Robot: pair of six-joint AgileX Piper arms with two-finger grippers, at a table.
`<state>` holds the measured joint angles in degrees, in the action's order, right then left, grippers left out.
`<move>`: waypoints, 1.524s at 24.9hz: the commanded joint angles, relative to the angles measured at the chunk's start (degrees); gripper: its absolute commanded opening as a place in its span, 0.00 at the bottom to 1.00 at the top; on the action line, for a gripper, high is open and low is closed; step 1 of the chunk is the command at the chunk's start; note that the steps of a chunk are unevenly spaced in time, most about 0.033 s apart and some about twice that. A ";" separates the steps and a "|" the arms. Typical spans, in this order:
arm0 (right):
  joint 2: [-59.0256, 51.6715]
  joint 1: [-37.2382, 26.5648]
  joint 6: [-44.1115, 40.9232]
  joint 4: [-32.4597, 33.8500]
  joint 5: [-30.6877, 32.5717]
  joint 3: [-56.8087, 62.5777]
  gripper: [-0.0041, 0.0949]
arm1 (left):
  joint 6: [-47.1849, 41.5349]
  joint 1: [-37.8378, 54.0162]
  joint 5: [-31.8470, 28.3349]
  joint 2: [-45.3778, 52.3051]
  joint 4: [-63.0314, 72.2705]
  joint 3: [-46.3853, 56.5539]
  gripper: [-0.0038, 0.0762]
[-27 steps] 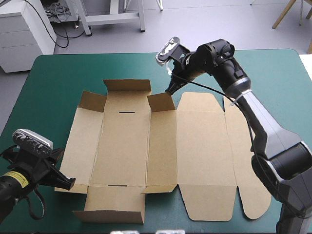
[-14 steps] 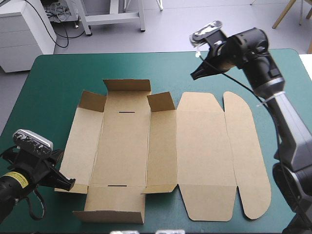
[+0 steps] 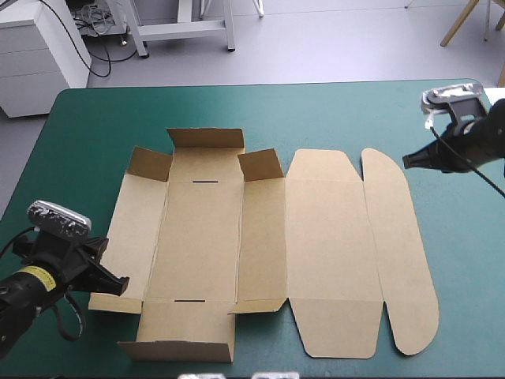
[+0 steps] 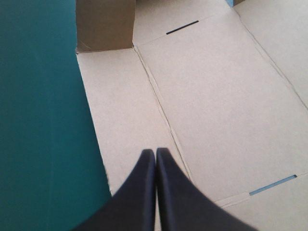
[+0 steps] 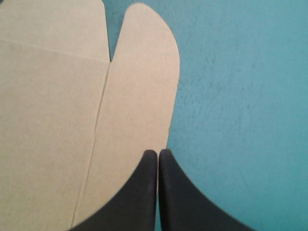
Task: Fold the box
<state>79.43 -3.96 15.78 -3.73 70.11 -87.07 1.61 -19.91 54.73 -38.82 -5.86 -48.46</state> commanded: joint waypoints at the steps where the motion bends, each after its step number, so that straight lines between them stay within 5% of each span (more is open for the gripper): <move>1: -6.34 -2.30 1.47 -1.86 -4.67 6.93 0.03 | -1.98 -0.35 -3.69 -4.35 -0.06 -1.94 0.04; 11: -17.43 -2.30 2.95 -9.00 -10.05 24.54 0.03 | -1.98 -0.35 -3.02 -17.23 -0.06 -7.19 0.04; 23: -28.79 -2.30 4.02 -10.39 -12.02 32.13 0.03 | 3.23 2.86 5.85 -34.19 4.67 -26.46 0.06; 27: -30.53 -2.30 4.02 -10.39 -12.78 33.21 0.03 | 19.87 15.73 18.84 -39.97 25.16 -31.14 0.06; 33: -30.53 -2.30 4.02 -10.39 -14.46 33.21 0.03 | 24.80 38.93 19.47 -43.03 39.23 -31.24 0.06; 38: -30.53 -2.16 4.02 -10.39 -15.82 33.21 0.03 | 21.24 52.47 18.57 -43.76 34.39 -31.24 0.06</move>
<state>49.41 -5.76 19.24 -13.15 57.56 -52.56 26.47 29.41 70.60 -84.41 28.52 -77.85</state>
